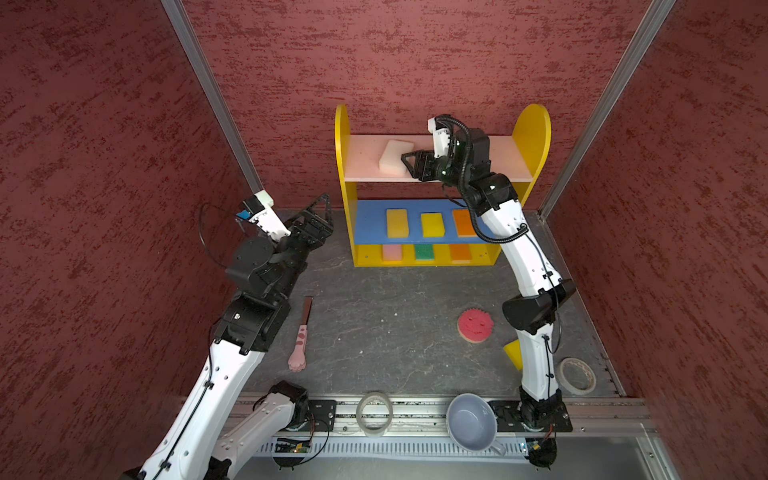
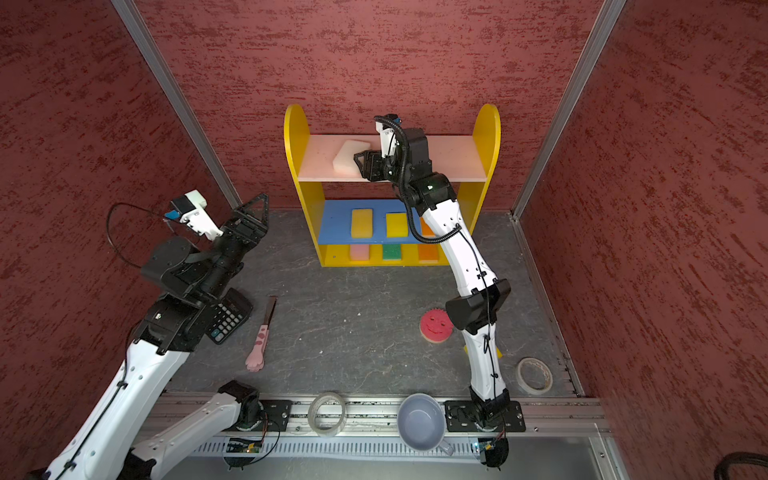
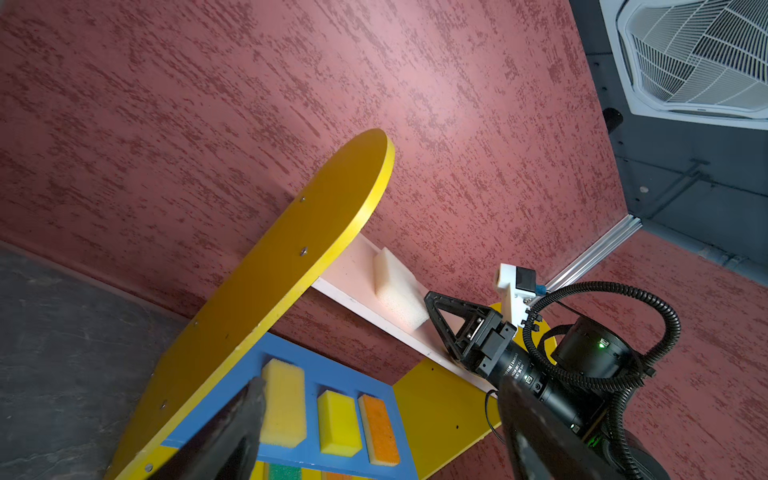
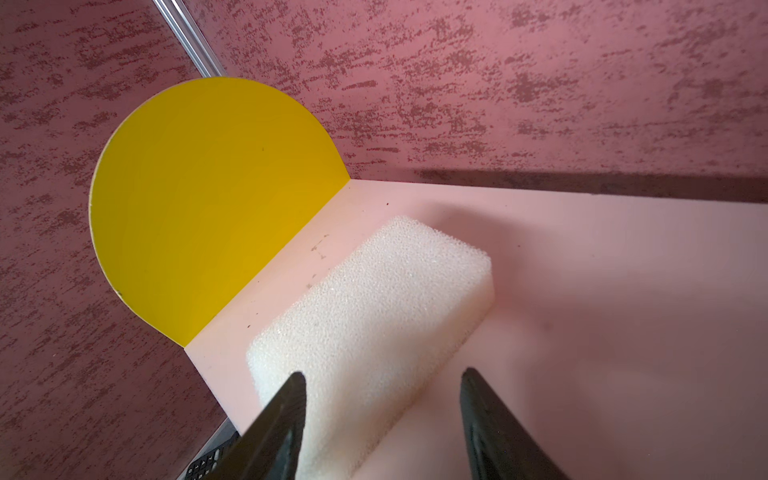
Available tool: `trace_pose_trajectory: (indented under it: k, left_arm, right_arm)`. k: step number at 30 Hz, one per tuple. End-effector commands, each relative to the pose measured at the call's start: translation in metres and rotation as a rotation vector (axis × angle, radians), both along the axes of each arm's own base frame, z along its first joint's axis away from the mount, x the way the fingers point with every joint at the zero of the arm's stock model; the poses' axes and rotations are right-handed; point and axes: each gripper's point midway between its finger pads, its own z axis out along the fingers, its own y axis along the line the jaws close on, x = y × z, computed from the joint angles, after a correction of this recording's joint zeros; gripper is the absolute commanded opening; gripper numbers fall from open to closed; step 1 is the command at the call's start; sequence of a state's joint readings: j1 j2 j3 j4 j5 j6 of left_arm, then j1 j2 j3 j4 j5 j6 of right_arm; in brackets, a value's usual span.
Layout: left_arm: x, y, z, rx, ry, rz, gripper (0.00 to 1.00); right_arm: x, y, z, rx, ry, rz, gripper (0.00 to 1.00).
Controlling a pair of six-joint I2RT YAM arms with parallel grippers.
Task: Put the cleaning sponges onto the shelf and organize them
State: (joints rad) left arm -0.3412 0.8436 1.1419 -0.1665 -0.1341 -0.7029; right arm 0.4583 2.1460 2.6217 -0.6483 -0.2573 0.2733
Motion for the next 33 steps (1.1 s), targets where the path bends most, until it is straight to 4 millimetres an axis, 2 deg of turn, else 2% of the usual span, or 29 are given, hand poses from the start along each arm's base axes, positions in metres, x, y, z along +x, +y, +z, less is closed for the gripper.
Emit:
trace_pose_trajectory:
  k: [1,7,11,16,21,23,29,33]
  left_arm:
    - [-0.003,0.012,-0.027,0.015,0.087,0.049,0.87]
    - [-0.002,0.017,-0.056,-0.002,0.161,0.062,0.87]
    - [0.003,0.014,-0.070,-0.009,0.202,0.045,0.87]
    - [0.006,0.013,-0.081,-0.037,0.228,0.032,0.88]
    - [0.010,0.010,-0.087,-0.057,0.240,0.015,0.87]
    - [0.011,0.009,-0.088,-0.059,0.244,0.010,0.88]
    - [0.014,0.005,-0.094,-0.069,0.260,-0.009,0.88]
    - [0.021,-0.006,-0.094,-0.067,0.277,-0.065,0.87]
  right_arm:
    - [-0.012,0.006,-0.004,-0.027,0.023,0.016,0.61]
    - [-0.016,0.024,-0.009,-0.038,0.009,0.047,0.62]
    - [-0.008,0.022,-0.018,-0.055,0.019,0.014,0.57]
    - [0.003,0.018,-0.031,-0.089,0.024,-0.033,0.47]
    - [0.008,0.016,-0.038,-0.101,0.033,-0.058,0.32]
    - [0.009,0.016,-0.037,-0.103,0.030,-0.060,0.25]
    - [0.006,0.013,-0.027,-0.105,-0.002,-0.043,0.18]
    - [0.004,0.008,-0.017,-0.067,-0.009,0.007,0.07]
